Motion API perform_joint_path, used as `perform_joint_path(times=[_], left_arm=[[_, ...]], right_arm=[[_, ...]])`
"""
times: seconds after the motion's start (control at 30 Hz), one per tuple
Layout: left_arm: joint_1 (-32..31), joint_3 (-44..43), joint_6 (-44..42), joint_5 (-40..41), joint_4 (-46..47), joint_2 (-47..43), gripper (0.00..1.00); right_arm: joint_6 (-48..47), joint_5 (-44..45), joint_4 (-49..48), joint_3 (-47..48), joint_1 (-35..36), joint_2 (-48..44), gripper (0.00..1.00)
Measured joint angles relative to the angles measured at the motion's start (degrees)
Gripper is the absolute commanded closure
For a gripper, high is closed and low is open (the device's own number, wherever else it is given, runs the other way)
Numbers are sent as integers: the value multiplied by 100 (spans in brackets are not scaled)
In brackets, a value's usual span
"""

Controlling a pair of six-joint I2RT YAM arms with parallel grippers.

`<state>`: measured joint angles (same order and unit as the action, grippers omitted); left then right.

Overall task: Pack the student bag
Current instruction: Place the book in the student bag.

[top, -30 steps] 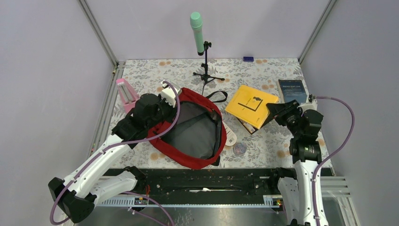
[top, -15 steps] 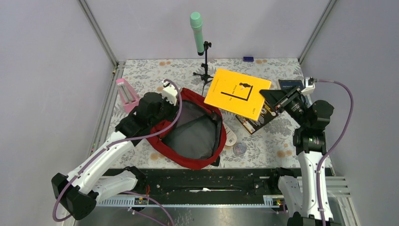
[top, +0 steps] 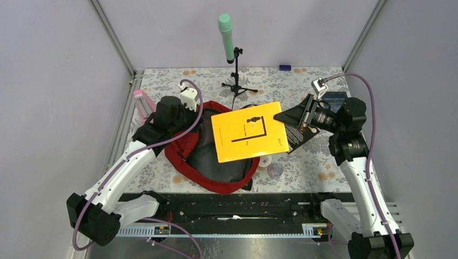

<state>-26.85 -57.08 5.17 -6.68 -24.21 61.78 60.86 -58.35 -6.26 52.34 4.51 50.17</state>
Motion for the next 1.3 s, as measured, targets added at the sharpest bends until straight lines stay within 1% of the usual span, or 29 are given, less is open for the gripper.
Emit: perform_joint_path(times=[0.13,0.3,0.5,0.63,0.73,0.9,1.07,1.3], left_arm=[[105,-2,61,-68,0,0,100],[131,0,94,-87,15,-96,100],[142,37,94,-133,118,-313,100],[144,118,92,-280,212,-452,100],[149,212,90,-468,299,-579,100],[153,251,83,-909,378,-658,100],[153,251,85,-1174,466,-656,100],[153,251,83,-1296,507,-656,100]], right_arm=[[-212,-61,225,0,356,234,100],[-522,227,741,-229,782,321,100],[-693,997,1432,-863,1099,315,100],[-514,1700,1502,-1419,1147,155,100],[-118,2369,1390,-2015,1172,-142,100],[741,3403,907,-2846,1276,-535,100],[1410,3991,332,-3071,1338,-619,100],[2068,4387,-402,-3077,1392,-483,100]])
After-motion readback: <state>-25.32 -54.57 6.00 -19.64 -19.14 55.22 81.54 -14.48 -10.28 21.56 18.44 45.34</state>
